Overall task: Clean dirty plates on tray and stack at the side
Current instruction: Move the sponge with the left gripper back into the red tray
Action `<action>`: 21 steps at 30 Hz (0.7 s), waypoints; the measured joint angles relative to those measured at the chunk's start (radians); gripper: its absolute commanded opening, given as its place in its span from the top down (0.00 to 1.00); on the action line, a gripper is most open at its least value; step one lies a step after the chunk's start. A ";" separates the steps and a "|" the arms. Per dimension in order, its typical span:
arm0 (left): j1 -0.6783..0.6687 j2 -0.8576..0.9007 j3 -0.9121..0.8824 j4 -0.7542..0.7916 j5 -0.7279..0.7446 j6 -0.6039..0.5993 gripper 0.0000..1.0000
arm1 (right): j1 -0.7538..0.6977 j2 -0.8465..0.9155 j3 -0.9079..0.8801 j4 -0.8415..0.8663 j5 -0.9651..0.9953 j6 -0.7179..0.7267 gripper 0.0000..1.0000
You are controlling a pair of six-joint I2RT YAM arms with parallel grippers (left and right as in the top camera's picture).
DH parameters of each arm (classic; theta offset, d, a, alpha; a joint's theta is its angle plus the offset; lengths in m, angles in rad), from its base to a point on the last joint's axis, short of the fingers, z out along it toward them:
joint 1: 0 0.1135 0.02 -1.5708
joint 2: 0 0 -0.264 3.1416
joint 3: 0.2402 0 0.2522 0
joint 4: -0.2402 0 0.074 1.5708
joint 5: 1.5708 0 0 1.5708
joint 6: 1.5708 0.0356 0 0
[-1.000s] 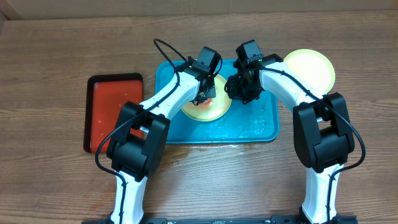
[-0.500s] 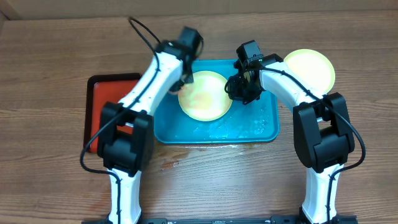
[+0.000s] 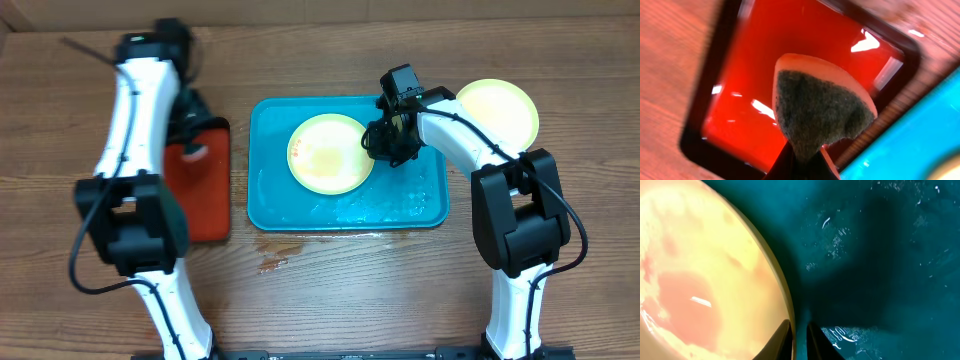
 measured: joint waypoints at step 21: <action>0.095 -0.003 -0.374 0.235 0.081 0.007 0.63 | 0.000 0.000 0.000 0.006 0.005 -0.024 0.91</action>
